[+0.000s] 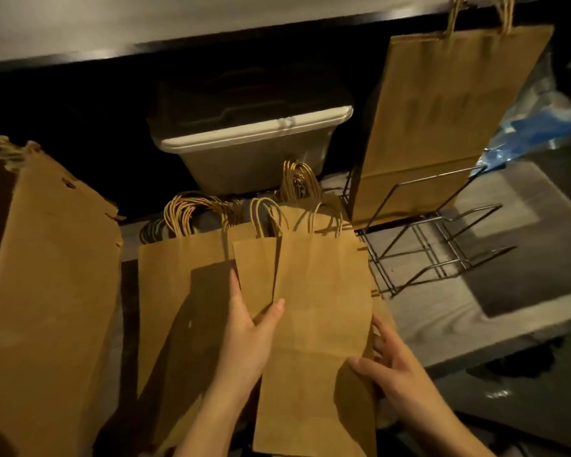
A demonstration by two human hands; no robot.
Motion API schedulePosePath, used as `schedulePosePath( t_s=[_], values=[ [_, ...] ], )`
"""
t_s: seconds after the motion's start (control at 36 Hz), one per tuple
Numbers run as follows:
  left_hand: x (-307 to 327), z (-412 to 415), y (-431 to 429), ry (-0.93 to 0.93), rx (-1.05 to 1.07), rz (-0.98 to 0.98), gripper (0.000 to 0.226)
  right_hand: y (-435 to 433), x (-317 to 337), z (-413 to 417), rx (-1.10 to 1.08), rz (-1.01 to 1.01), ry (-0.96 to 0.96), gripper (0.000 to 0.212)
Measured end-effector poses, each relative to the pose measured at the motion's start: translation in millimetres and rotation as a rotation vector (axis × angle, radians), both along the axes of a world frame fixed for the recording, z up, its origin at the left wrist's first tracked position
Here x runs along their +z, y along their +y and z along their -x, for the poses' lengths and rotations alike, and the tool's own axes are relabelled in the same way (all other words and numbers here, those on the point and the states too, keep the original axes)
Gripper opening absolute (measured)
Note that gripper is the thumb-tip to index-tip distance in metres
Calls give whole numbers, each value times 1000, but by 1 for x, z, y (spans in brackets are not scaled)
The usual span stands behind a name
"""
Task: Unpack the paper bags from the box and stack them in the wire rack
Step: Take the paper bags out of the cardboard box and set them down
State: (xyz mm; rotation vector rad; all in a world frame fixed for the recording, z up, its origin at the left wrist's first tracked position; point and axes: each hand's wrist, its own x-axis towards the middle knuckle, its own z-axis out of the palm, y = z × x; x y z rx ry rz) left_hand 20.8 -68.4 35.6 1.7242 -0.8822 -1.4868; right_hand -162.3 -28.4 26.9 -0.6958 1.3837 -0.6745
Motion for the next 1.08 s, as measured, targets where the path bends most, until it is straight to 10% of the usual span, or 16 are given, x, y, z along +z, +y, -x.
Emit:
schedulePosePath(
  t_s=[0.33,0.64,1.08],
  values=[
    [3,-13,-30,80,-193,39,78,-25,16,-22,120,402,421,88],
    [0,22,-40,202,-258,43,76,-58,6,-11,100,563,888,66],
    [-15,-30,-3,-273,204,-61,48,-55,13,-40,634,448,370,55]
  ],
)
